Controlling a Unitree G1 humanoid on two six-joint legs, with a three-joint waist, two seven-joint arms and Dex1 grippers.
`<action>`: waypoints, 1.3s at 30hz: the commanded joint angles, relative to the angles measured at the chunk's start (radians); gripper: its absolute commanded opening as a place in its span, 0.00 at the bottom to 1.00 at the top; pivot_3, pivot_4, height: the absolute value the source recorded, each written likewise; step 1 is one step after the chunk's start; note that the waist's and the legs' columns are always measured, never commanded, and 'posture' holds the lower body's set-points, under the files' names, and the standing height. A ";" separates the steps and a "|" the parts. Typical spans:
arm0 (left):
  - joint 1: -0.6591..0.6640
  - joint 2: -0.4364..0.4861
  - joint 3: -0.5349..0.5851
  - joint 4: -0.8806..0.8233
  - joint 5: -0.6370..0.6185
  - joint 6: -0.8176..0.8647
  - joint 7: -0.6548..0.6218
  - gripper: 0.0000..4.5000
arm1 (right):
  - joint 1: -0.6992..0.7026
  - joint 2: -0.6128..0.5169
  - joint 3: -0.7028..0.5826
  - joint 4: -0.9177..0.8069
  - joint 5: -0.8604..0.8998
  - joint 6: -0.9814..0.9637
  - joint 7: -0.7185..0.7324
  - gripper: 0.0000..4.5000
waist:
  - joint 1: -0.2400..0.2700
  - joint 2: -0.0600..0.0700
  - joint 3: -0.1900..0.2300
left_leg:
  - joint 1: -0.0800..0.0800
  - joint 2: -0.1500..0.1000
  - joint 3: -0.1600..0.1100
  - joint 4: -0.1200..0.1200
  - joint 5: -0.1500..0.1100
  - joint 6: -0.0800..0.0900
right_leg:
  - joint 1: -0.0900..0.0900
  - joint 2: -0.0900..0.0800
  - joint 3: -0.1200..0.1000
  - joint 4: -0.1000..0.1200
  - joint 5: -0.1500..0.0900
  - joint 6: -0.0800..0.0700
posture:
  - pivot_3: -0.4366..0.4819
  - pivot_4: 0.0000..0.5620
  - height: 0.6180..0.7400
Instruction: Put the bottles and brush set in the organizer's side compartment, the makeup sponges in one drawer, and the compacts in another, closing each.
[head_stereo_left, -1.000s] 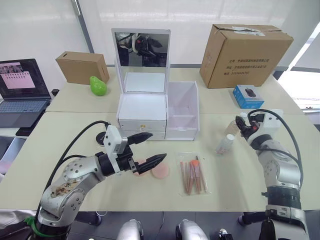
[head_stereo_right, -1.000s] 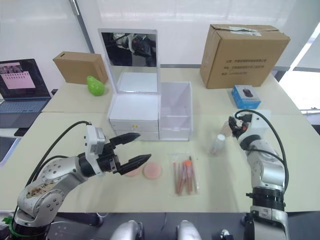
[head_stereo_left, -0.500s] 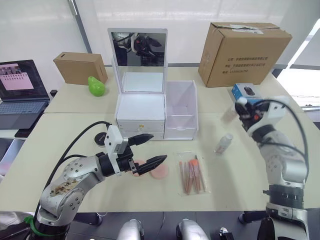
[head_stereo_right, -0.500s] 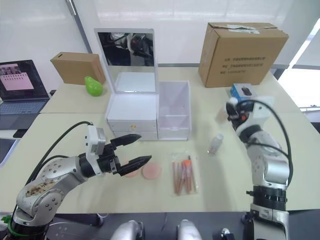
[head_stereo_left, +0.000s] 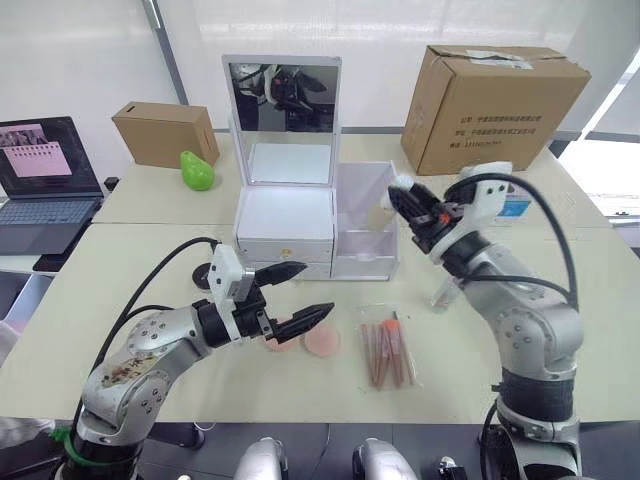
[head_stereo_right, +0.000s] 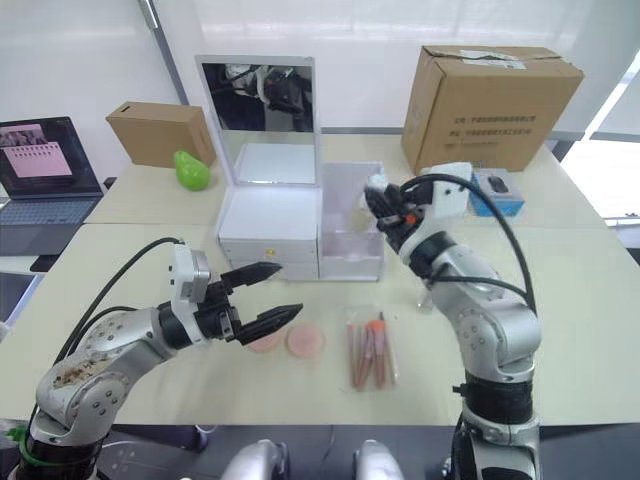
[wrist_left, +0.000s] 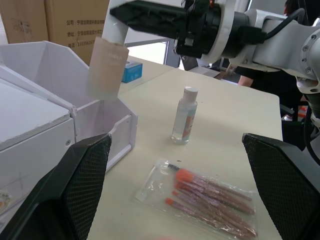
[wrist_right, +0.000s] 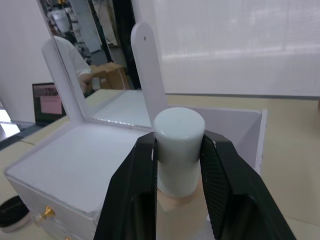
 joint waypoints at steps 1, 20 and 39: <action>-0.014 -0.006 0.007 -0.010 -0.002 -0.025 -0.004 1.00 | -0.002 -0.004 0.022 0.004 -0.056 -0.047 0.005 0.20 | -0.001 0.000 0.000 | 0.000 0.000 0.000 0.000 0.000 0.000 | 0.000 0.000 0.000 0.000 0.000 0.000 | 0.48 0.27 1.00; 0.027 0.004 0.023 -0.008 0.006 -0.057 -0.015 1.00 | -0.042 0.040 0.072 0.196 -0.194 -0.180 0.060 0.20 | 0.000 0.000 0.000 | 0.001 0.000 0.000 0.000 0.000 0.000 | 0.001 0.000 0.000 0.000 0.000 0.000 | 0.48 0.27 1.00; 0.016 0.013 0.022 -0.029 -0.005 -0.045 0.008 1.00 | 0.010 0.014 0.120 0.255 -0.323 -0.272 0.114 0.20 | 0.000 -0.001 0.000 | -0.001 0.000 0.000 -0.001 0.000 0.000 | -0.001 0.000 -0.001 -0.001 0.000 0.000 | 0.48 0.27 1.00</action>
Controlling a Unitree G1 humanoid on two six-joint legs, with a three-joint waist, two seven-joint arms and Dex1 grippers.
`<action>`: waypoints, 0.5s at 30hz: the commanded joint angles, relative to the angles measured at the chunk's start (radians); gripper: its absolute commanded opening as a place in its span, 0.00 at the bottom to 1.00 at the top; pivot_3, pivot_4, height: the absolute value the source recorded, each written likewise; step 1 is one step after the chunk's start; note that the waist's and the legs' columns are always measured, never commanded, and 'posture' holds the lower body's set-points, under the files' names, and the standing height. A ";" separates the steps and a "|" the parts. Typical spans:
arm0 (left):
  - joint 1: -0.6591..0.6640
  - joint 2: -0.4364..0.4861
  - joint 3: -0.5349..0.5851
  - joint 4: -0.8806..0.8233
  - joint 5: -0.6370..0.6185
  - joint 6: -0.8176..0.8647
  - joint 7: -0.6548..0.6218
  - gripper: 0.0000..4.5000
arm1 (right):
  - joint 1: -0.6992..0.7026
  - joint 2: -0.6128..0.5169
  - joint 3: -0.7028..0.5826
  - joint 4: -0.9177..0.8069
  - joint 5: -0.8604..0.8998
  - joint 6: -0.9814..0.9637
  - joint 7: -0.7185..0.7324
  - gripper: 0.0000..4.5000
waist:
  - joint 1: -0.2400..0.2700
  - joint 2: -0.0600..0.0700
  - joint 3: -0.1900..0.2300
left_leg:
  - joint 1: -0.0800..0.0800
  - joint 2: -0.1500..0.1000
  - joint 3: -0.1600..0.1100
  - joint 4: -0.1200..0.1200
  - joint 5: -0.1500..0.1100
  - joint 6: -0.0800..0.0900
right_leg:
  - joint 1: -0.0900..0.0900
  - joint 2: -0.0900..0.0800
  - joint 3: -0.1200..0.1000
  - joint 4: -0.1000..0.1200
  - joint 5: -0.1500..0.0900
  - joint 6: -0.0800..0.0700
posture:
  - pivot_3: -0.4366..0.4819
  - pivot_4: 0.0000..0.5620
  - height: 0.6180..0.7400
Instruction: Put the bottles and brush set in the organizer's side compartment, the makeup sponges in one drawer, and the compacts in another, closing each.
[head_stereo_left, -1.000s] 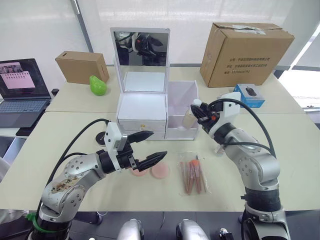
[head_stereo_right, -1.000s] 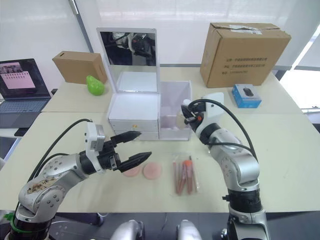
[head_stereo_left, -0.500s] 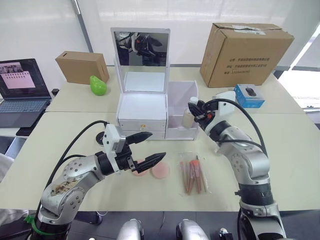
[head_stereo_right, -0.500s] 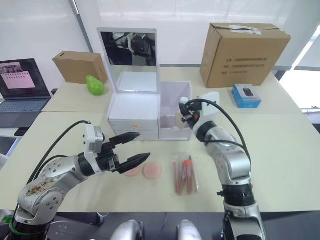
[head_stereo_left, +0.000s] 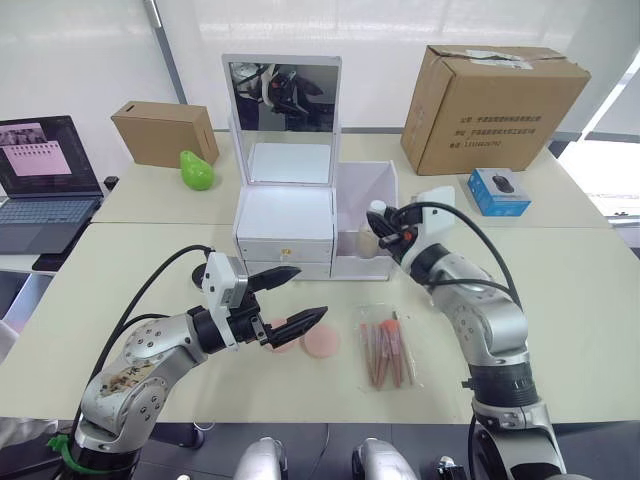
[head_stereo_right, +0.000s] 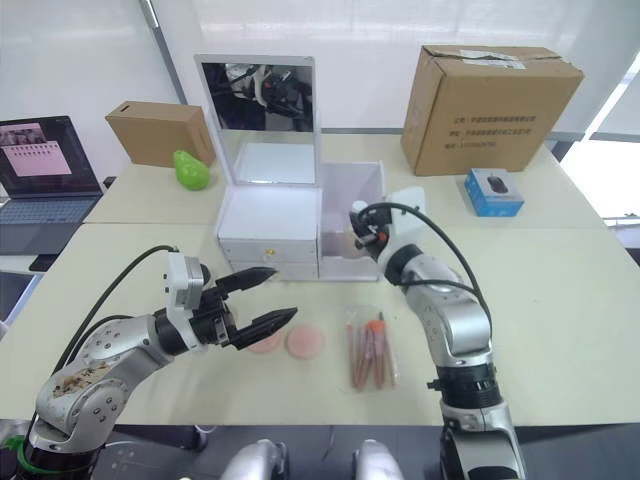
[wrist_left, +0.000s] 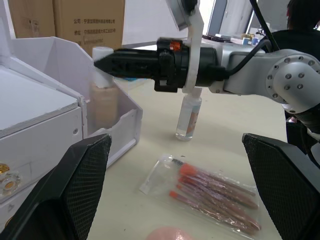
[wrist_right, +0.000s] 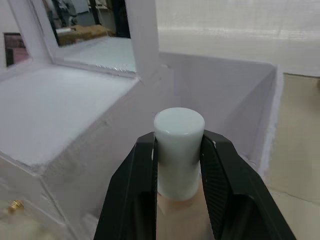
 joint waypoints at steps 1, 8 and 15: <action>-0.039 0.008 0.018 -0.054 -0.028 0.027 0.030 1.00 | 0.019 -0.026 0.002 -0.012 -0.045 -0.064 0.020 0.20 | -0.002 0.000 0.000 | 0.000 0.000 0.000 0.000 0.000 0.000 | 0.000 0.000 0.000 0.000 0.000 0.000 | 0.48 0.27 1.00; -0.066 0.022 0.022 -0.077 -0.058 0.079 0.057 1.00 | 0.047 -0.014 -0.024 -0.001 -0.049 -0.036 0.002 0.20 | 0.001 0.000 0.000 | 0.000 0.000 -0.001 0.000 0.000 0.000 | 0.000 0.000 0.000 0.000 0.000 0.000 | 0.48 0.27 1.00; -0.078 0.027 0.020 -0.069 -0.062 0.086 0.056 1.00 | 0.041 0.020 -0.064 -0.012 -0.019 -0.019 -0.022 0.37 | 0.001 0.000 0.000 | 0.000 0.000 -0.001 0.000 0.000 0.000 | 0.000 0.000 0.000 0.000 0.000 0.000 | 0.48 0.27 1.00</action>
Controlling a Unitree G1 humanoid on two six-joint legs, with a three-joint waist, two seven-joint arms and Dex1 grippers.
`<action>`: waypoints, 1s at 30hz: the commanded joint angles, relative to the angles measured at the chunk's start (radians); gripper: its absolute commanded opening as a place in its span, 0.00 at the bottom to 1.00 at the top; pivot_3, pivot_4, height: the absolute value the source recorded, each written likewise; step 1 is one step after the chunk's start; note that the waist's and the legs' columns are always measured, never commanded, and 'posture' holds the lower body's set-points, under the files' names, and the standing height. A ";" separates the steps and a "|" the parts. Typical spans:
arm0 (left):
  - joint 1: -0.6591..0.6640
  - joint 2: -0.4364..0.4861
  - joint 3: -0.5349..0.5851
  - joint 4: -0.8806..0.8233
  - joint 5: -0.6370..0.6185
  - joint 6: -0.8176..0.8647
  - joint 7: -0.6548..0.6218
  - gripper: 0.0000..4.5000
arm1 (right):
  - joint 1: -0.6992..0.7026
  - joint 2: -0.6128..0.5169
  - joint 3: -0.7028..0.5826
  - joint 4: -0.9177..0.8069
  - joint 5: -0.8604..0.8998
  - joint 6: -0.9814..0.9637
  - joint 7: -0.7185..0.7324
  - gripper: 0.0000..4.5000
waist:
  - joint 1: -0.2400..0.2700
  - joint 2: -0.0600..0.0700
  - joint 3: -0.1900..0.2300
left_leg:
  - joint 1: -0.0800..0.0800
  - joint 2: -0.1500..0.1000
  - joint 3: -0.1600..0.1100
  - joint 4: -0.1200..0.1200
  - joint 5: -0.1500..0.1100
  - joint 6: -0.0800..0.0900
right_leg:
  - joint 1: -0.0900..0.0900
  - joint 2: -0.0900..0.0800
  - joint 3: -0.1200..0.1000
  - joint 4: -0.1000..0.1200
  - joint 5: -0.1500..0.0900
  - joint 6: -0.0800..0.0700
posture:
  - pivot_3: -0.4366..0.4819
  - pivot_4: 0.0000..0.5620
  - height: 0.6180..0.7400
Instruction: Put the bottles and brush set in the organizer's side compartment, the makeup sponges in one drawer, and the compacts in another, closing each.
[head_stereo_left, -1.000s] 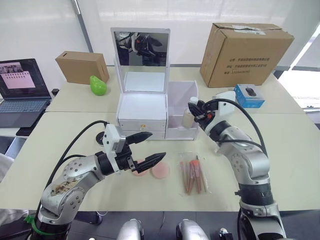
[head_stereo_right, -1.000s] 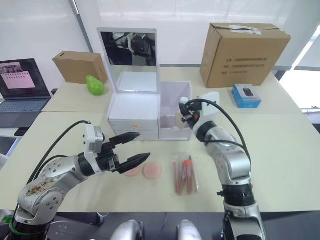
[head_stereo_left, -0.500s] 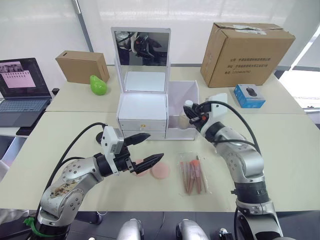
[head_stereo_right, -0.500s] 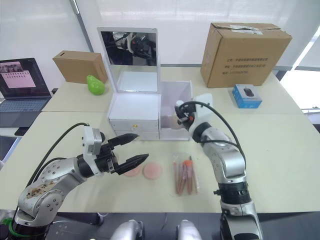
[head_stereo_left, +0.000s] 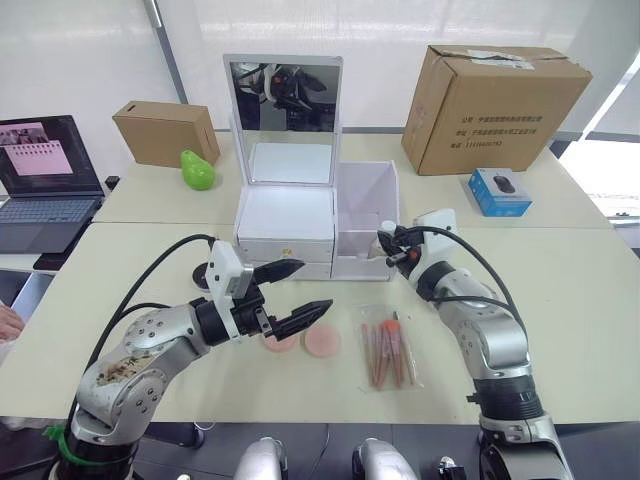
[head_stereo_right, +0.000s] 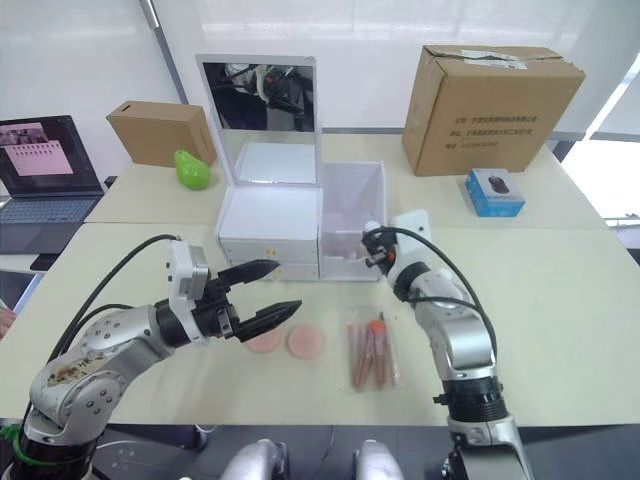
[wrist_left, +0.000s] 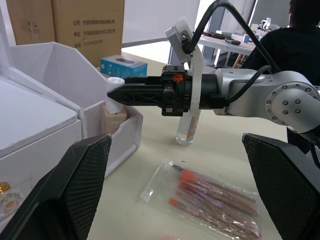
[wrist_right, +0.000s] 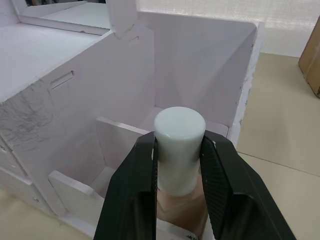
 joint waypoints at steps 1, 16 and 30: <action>-0.014 0.008 0.018 -0.023 -0.012 -0.003 -0.002 1.00 | -0.007 0.010 -0.061 -0.045 0.040 0.011 -0.010 0.43 | 0.000 0.000 0.000 | 0.000 0.000 0.000 0.000 0.000 0.000 | 0.000 0.000 0.000 0.000 0.000 0.000 | 0.48 0.27 1.00; 0.117 0.364 0.361 0.571 0.146 -0.209 -0.330 1.00 | 0.147 -0.496 -0.558 -0.313 0.479 0.288 0.389 0.99 | 0.011 -0.001 0.002 | 0.000 0.002 0.000 -0.005 0.000 0.000 | -0.001 0.000 -0.003 -0.007 -0.002 -0.004 | 0.48 0.27 1.00; -0.121 0.565 0.394 1.541 0.402 -0.669 -0.464 1.00 | 0.595 -0.637 -0.762 0.320 0.245 -0.189 0.778 0.99 | 0.006 -0.002 0.002 | 0.000 0.003 0.005 -0.007 -0.005 -0.007 | -0.008 -0.008 -0.004 -0.012 -0.005 -0.005 | 0.48 0.27 1.00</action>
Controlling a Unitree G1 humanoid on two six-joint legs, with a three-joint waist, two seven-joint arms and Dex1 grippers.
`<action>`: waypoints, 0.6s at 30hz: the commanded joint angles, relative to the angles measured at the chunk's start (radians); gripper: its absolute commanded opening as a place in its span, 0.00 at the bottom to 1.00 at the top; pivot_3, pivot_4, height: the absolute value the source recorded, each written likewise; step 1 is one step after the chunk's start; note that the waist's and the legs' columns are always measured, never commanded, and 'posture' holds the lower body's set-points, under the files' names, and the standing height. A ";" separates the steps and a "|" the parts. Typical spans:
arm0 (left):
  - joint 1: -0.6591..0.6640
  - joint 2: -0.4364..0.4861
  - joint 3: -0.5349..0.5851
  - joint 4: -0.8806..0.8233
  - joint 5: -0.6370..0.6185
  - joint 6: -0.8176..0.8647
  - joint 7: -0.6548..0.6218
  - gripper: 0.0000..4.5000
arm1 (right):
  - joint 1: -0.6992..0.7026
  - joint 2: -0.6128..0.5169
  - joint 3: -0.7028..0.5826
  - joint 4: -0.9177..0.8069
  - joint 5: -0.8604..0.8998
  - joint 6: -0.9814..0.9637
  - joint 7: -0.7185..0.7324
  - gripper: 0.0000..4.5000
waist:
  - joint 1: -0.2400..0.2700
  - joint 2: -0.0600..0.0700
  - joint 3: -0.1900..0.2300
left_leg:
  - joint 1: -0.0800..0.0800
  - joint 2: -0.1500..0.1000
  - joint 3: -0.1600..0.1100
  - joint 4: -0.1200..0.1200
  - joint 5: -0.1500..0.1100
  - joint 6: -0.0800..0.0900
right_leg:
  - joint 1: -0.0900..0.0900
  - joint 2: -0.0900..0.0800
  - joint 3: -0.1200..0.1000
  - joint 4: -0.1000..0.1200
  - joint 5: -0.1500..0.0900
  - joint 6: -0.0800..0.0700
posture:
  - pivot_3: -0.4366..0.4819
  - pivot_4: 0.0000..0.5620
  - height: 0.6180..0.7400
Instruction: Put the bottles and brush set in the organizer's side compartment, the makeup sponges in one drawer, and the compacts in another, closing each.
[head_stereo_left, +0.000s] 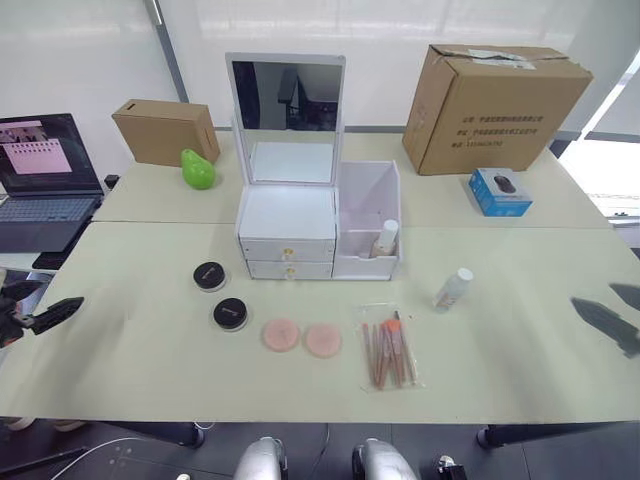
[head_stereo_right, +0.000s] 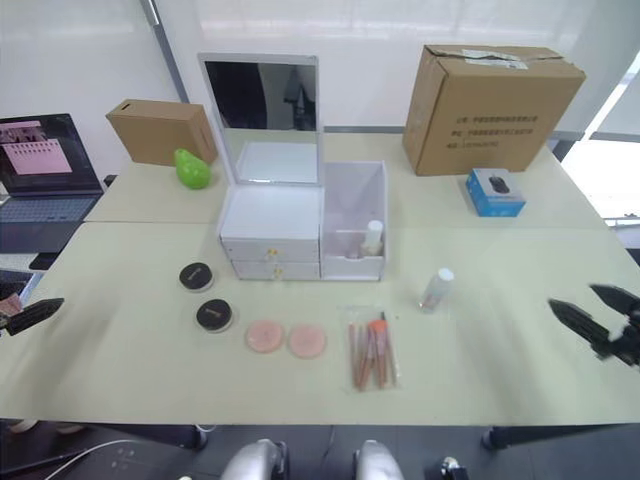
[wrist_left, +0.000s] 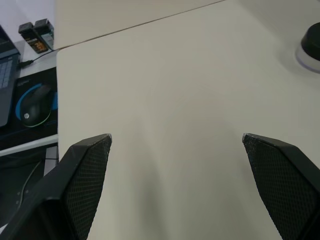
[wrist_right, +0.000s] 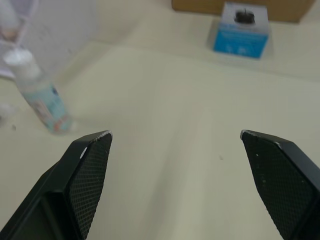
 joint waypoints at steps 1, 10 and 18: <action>-0.048 0.024 0.001 0.051 0.018 -0.060 -0.028 1.00 | -0.011 -0.014 -0.004 0.014 -0.016 -0.077 0.014 0.99 | -0.003 0.001 0.000 | -0.001 0.000 0.001 0.000 0.000 0.000 | -0.001 0.000 0.001 0.002 0.003 -0.003 | 0.48 0.27 1.00; -0.070 -0.047 -0.021 -0.039 0.005 -0.057 -0.086 1.00 | -0.044 0.004 0.046 -0.142 0.014 -0.028 -0.026 0.99 | -0.008 0.002 -0.001 | -0.002 0.000 0.002 0.000 0.003 0.005 | 0.000 0.005 0.002 0.004 0.007 0.003 | 0.48 0.27 1.00; 0.074 -0.216 -0.078 -0.665 -0.120 0.188 -0.051 1.00 | 0.071 0.041 0.064 -0.604 0.237 0.257 -0.109 0.99 | 0.003 0.002 -0.001 | -0.002 0.001 0.001 0.002 0.004 0.007 | 0.004 0.005 0.002 0.004 0.007 0.004 | 0.48 0.27 1.00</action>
